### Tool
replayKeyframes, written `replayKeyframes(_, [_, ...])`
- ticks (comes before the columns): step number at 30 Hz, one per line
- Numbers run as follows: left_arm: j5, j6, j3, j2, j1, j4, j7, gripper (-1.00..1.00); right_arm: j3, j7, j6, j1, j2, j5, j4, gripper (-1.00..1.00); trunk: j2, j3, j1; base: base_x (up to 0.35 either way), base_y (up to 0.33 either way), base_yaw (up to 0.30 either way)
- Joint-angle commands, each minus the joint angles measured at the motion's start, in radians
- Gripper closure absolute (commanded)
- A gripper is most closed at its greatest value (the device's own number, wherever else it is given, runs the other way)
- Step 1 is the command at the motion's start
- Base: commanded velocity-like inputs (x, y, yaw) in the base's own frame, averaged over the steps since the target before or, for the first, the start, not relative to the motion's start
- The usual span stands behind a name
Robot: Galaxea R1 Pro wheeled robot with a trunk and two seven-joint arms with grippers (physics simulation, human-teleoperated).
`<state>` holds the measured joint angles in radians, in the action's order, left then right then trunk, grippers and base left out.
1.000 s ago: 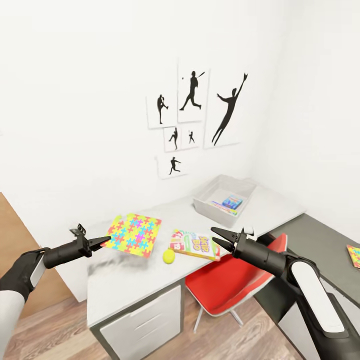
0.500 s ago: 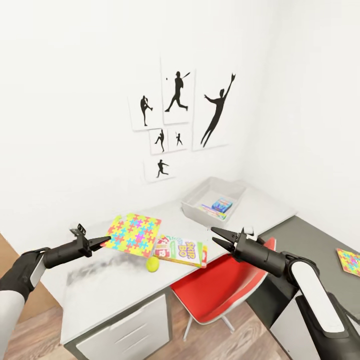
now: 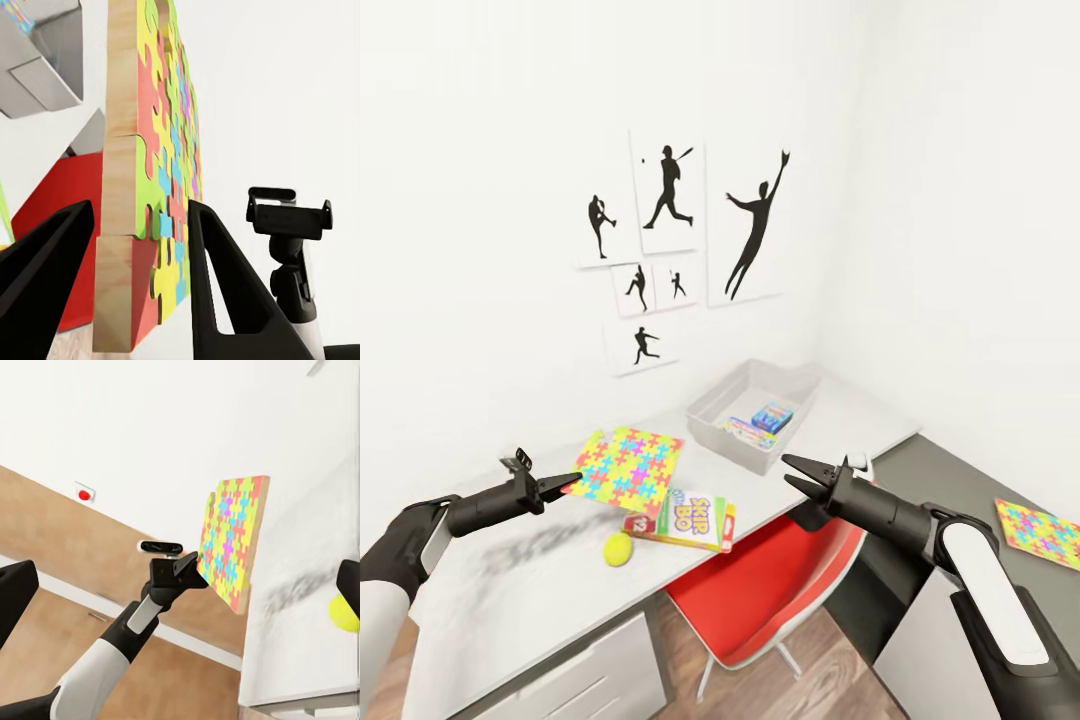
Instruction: Put all the toys in the child's room - the three board games (two on the bed and one on the table), the two jigsaw puzzles on the table, and the tennis ball on the table - inside the toy box on the table in the child's room.
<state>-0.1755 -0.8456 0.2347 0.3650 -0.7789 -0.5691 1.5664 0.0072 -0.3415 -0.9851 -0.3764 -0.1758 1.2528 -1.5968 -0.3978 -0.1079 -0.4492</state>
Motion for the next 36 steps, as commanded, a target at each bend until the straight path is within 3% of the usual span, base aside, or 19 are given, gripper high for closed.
replayKeyframes(1, [0.001,-0.010,0.000,0.000,-0.001,0.000,0.004,1.00,0.000,-0.008,-0.001,-0.001,-0.001,-0.007,0.000,-1.00,-0.002,-0.002,-0.001,0.133,-0.138,-0.001])
replayKeyframes(24, [0.001,-0.010,-0.001,0.000,-0.001,0.000,0.004,1.00,0.000,-0.008,-0.001,-0.001,-0.001,-0.007,0.000,-1.00,-0.002,-0.002,-0.001,0.148,-0.186,0.000])
replayKeyframes(36, [0.001,-0.010,0.000,0.000,-0.001,0.000,0.004,1.00,0.000,-0.007,-0.001,-0.001,-0.001,-0.007,0.000,-1.00,-0.002,-0.002,-0.001,0.192,-0.078,0.000])
